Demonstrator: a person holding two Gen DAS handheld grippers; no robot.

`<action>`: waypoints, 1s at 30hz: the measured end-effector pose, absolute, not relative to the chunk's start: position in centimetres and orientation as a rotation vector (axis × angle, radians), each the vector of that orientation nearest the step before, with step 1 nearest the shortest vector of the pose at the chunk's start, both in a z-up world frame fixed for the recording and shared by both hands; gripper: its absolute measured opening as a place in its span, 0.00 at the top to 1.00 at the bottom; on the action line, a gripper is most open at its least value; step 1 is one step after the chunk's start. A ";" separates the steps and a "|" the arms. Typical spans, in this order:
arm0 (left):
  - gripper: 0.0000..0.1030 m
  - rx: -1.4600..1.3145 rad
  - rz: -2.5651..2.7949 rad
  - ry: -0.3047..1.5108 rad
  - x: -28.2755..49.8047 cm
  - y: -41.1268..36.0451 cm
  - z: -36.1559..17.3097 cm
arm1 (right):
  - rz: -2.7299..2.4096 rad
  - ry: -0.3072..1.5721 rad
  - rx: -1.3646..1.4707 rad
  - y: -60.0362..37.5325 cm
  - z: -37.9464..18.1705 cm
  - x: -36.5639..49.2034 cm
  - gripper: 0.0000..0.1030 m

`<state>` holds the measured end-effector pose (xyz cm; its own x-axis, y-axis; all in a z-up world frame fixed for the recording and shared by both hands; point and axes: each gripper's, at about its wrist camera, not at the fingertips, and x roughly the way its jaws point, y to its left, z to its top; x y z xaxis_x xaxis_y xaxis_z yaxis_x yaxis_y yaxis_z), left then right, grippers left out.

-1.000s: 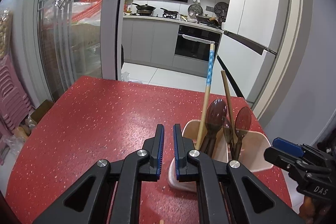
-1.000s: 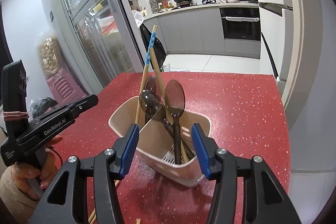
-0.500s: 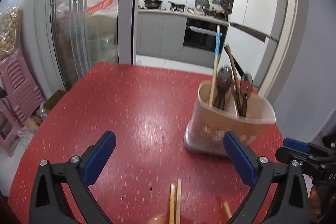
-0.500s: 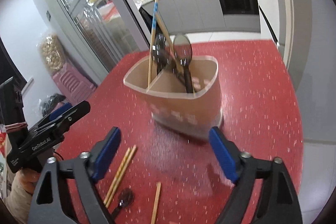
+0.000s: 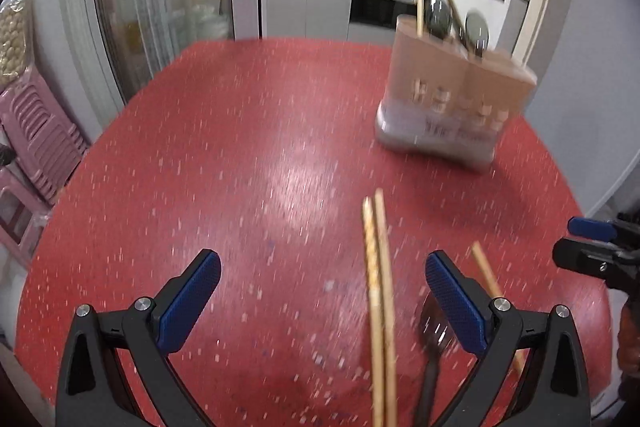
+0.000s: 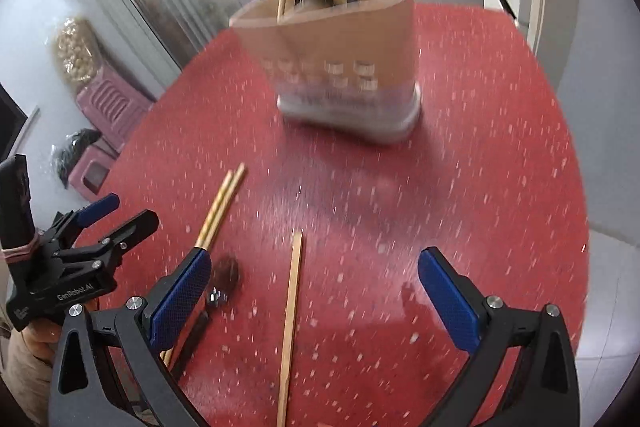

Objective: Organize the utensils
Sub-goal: 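Move both tools back down toward the remaining chopsticks on the table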

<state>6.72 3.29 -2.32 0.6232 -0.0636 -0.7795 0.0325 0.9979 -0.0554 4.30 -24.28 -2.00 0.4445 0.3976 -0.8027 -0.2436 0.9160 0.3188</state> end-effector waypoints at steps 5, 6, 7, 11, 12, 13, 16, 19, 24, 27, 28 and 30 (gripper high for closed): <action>0.00 -0.031 -0.060 0.969 5.8 3.4 -4.7 | 0.387 1.080 0.136 -23.4 -3.8 2.5 0.00; 0.00 -0.036 -0.061 0.986 5.7 3.5 -5.3 | 0.386 1.087 0.136 -23.4 -4.1 2.2 0.00; 0.00 -0.039 -0.061 0.999 5.6 3.5 -5.8 | 0.384 1.095 0.136 -23.4 -4.4 1.9 0.00; 0.00 -0.026 -0.047 1.030 5.5 3.5 -7.0 | 0.363 1.107 0.123 -23.4 -5.1 1.3 0.00; 0.00 -0.020 -0.045 1.031 5.4 3.4 -7.2 | 0.361 1.111 0.123 -23.4 -5.1 1.3 0.00; 0.00 -0.018 -0.045 1.032 5.2 3.4 -7.3 | 0.359 1.114 0.123 -23.4 -5.2 1.2 0.00; 0.00 -0.013 -0.043 1.032 5.2 3.4 -7.4 | 0.356 1.120 0.120 -23.4 -5.5 1.1 0.00; 0.00 -0.016 -0.042 1.037 5.4 3.5 -7.6 | 0.356 1.122 0.118 -23.3 -5.4 1.0 0.00; 0.00 0.008 -0.039 1.047 6.5 3.0 -7.7 | 0.356 1.124 0.108 -22.7 -5.4 1.2 0.00; 0.00 0.010 -0.043 1.049 7.1 2.8 -7.6 | 0.349 1.130 0.093 -22.4 -5.7 1.4 0.00; 0.00 0.010 -0.043 1.049 7.3 2.7 -7.5 | 0.346 1.133 0.082 -22.2 -5.7 1.4 0.00; 0.00 0.013 -0.046 1.052 7.7 2.7 -7.4 | 0.344 1.137 0.063 -21.8 -5.8 1.5 0.00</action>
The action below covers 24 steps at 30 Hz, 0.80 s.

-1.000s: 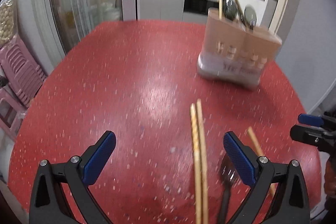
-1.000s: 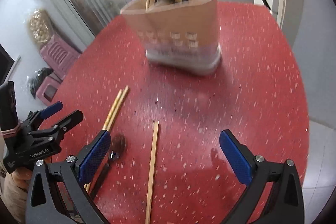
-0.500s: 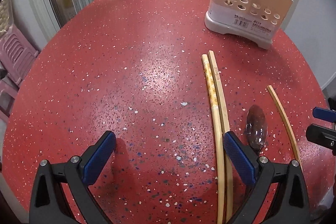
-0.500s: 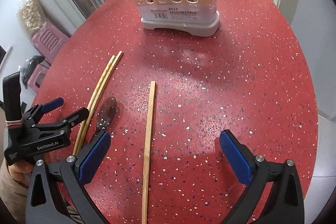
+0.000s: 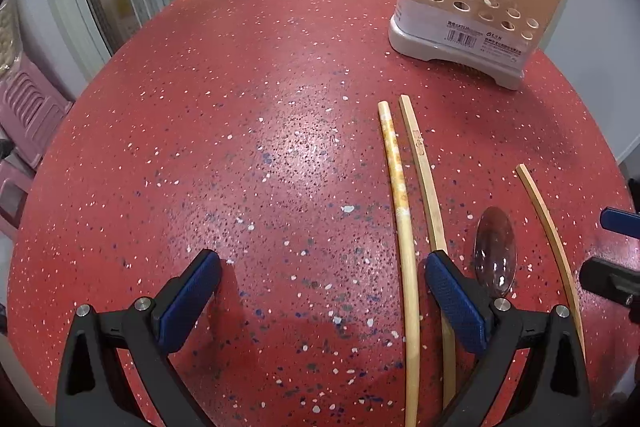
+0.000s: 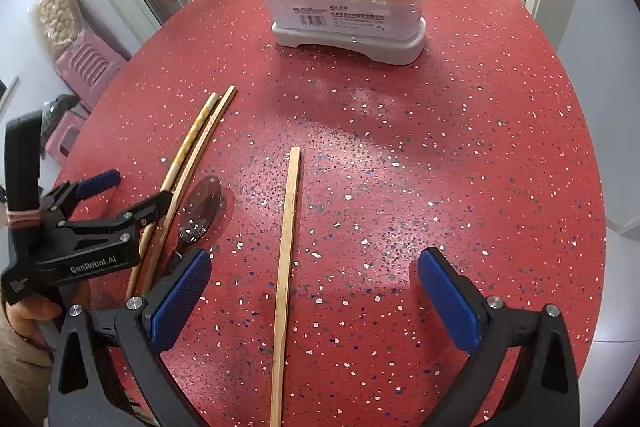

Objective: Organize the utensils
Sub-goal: 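Move both tools back down toward the remaining chopsticks on the table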

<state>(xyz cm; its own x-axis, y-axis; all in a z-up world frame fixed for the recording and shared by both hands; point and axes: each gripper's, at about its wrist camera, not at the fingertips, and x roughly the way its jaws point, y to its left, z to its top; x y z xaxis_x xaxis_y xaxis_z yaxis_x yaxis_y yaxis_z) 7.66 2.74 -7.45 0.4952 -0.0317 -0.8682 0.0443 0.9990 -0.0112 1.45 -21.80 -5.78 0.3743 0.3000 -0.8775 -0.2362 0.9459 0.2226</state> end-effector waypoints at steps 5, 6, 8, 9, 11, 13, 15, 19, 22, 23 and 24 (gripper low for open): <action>0.00 0.024 -0.061 1.060 8.9 2.6 -7.3 | 0.332 1.164 -0.013 -20.1 -6.2 1.8 0.07; 0.00 0.024 -0.063 1.065 9.2 2.6 -7.3 | 0.326 1.171 -0.025 -19.8 -6.4 1.9 0.13; 0.00 0.027 -0.065 1.071 9.5 2.5 -7.3 | 0.304 1.196 -0.057 -19.3 -6.8 2.2 0.21; 0.00 0.034 -0.065 1.072 9.6 2.4 -7.3 | 0.295 1.189 -0.077 -19.1 -6.8 2.2 0.25; 0.00 0.044 -0.066 1.070 9.5 2.4 -7.2 | 0.274 1.198 -0.122 -18.6 -6.9 2.3 0.28; 0.00 0.046 -0.067 1.072 9.8 2.3 -7.2 | 0.270 1.200 -0.158 -18.2 -6.9 2.3 0.31; 0.00 0.048 -0.070 1.074 9.9 2.2 -7.2 | 0.274 1.211 -0.162 -18.1 -6.9 2.4 0.32; 0.00 0.053 -0.081 1.073 9.9 2.0 -7.1 | 0.278 1.235 -0.167 -17.9 -7.0 2.8 0.34; 0.00 0.073 -0.081 1.071 9.7 1.4 -7.0 | 0.291 1.243 -0.174 -17.3 -6.8 3.3 0.46; 0.00 0.080 -0.084 1.071 9.8 1.2 -6.9 | 0.296 1.246 -0.174 -17.2 -6.7 3.4 0.48; 0.00 0.081 -0.094 1.074 9.8 1.1 -6.8 | 0.298 1.247 -0.173 -17.2 -6.7 3.2 0.53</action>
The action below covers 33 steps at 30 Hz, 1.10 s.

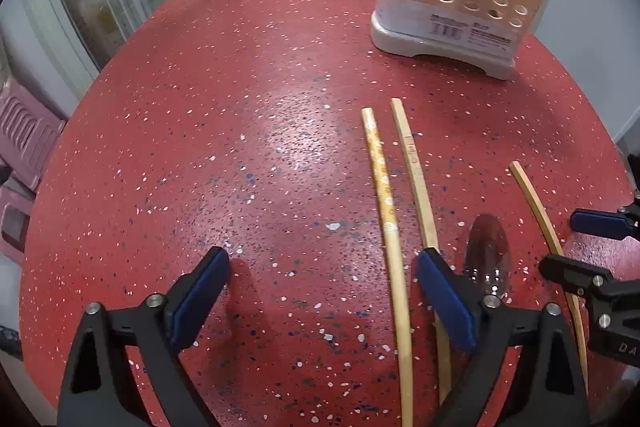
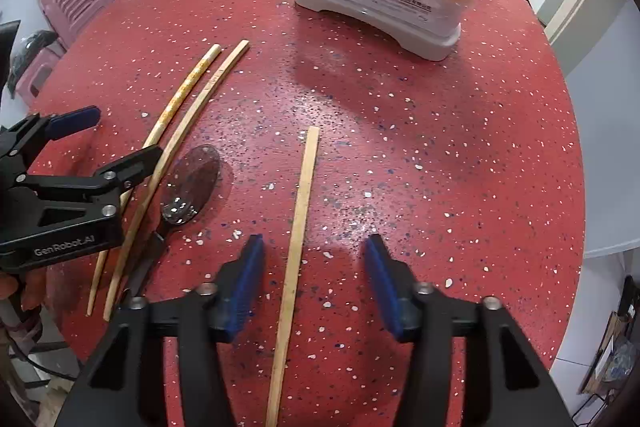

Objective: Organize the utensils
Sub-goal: 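Move both tools back down toward the remaining chopsticks on the table, then grasp a plain wooden chopstick with the right tool while the left tool grasps the yellow-patterned chopstick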

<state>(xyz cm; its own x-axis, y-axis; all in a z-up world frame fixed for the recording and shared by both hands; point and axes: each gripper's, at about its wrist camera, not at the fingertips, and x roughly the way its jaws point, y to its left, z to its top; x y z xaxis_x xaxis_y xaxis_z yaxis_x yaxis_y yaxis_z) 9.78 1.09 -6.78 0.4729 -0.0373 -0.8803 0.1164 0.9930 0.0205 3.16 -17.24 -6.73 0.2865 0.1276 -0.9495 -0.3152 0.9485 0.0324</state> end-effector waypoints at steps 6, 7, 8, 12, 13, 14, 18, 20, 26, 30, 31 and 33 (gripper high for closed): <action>0.07 0.112 -0.127 1.102 10.1 -0.3 -6.2 | 0.301 1.251 -0.168 -17.7 -6.4 3.2 0.88; 0.09 0.110 -0.138 1.110 10.2 -0.5 -6.1 | 0.308 1.254 -0.161 -17.9 -6.4 3.2 0.92; 0.10 0.113 -0.143 1.118 10.3 -0.6 -6.0 | 0.315 1.255 -0.155 -18.0 -6.4 3.2 0.93; 0.17 0.145 -0.166 1.152 10.8 -1.4 -5.7 | 0.358 1.251 -0.114 -19.1 -6.0 2.9 0.94; 0.22 0.140 -0.177 1.161 10.9 -1.4 -5.7 | 0.367 1.251 -0.100 -19.6 -5.9 2.9 0.94; 0.24 0.133 -0.189 1.173 11.1 -1.4 -5.7 | 0.376 1.251 -0.081 -19.9 -5.9 2.8 0.94; 0.43 0.141 -0.230 1.187 11.2 -2.1 -5.5 | 0.395 1.249 -0.025 -21.0 -5.9 2.8 0.94; 0.67 0.152 -0.240 1.179 11.1 -2.7 -5.4 | 0.407 1.238 -0.005 -21.5 -5.7 2.8 0.94; 0.68 0.099 -0.239 1.144 10.1 -3.0 -5.4 | 0.443 1.183 0.061 -23.6 -4.5 1.9 0.94; 0.68 0.069 -0.224 1.104 9.2 -2.5 -4.8 | 0.460 1.151 0.102 -24.9 -3.7 1.4 0.93; 0.68 0.067 -0.222 1.096 8.8 -2.5 -4.6 | 0.464 1.141 0.111 -25.1 -3.4 1.4 0.93; 0.68 0.065 -0.212 1.069 8.4 -2.6 -3.9 | 0.472 1.123 0.124 -24.9 -2.9 1.6 0.93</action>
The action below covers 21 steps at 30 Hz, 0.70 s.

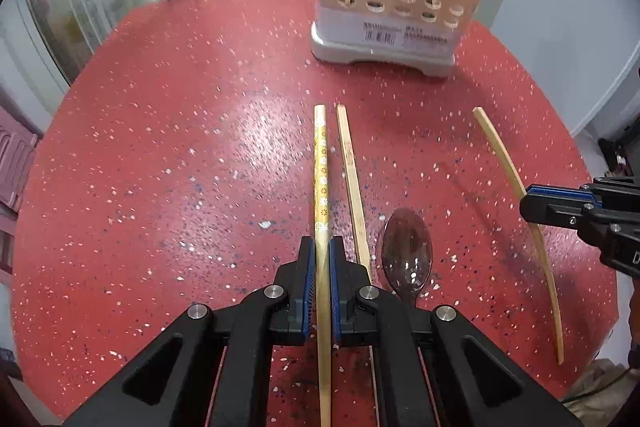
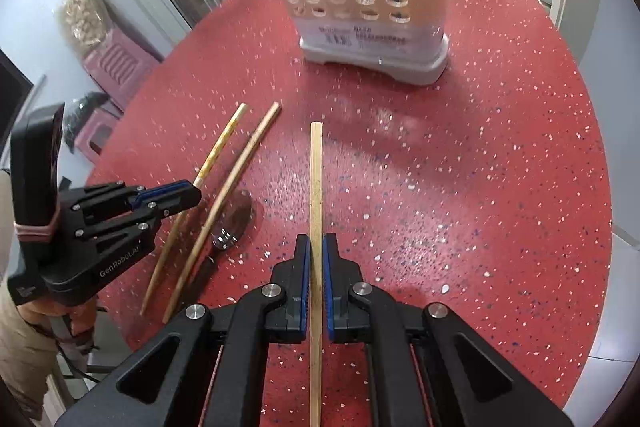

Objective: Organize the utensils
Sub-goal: 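Grasp a plain wooden chopstick with the right tool while the left tool grasps the yellow-patterned chopstick, then lift both chopsticks and lower them into the beige holder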

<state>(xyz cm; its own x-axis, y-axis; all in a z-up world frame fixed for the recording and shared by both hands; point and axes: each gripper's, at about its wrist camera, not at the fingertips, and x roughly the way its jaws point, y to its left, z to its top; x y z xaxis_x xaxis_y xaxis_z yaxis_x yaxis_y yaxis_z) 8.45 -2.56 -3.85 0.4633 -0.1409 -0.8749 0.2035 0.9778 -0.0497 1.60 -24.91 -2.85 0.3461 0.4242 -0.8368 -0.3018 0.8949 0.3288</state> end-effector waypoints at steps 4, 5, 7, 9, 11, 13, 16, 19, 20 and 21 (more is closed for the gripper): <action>0.68 0.055 -0.211 1.023 8.0 -2.0 -2.6 | 0.491 1.075 0.145 -25.7 -1.3 1.1 0.93; 0.68 0.055 -0.211 1.010 8.0 -2.1 -2.1 | 0.498 1.057 0.149 -25.9 -0.7 1.0 0.93; 0.68 0.056 -0.215 0.992 7.9 -2.3 -1.5 | 0.507 1.033 0.152 -25.6 -0.1 1.3 0.93; 0.68 0.058 -0.220 0.972 8.0 -2.5 -0.6 | 0.510 1.012 0.154 -25.8 0.8 1.3 0.93; 0.68 0.055 -0.226 0.956 8.2 -2.6 0.1 | 0.516 0.993 0.164 -26.2 1.6 1.3 0.93; 0.68 0.052 -0.229 0.940 8.4 -2.9 0.8 | 0.519 0.975 0.170 -26.2 2.5 1.7 0.93; 0.68 0.040 -0.235 0.909 8.7 -2.8 2.2 | 0.525 0.942 0.173 -25.9 3.5 2.4 0.93; 0.68 0.030 -0.236 0.874 9.1 -2.8 3.5 | 0.532 0.899 0.184 -26.1 4.8 2.7 0.93; 0.68 0.025 -0.236 0.863 9.3 -2.8 3.9 | 0.532 0.882 0.187 -26.3 5.4 2.8 0.93; 0.68 0.016 -0.235 0.848 9.5 -2.7 4.5 | 0.533 0.868 0.187 -26.3 5.8 2.9 0.93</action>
<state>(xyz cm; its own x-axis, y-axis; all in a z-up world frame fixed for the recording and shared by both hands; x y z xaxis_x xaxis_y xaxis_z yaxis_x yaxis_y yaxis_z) 9.48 -2.74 4.53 0.6372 -0.1996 -0.7444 0.2127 0.9739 -0.0791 2.89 -26.34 5.80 0.5257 0.5169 -0.6756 -0.3683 0.8542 0.3670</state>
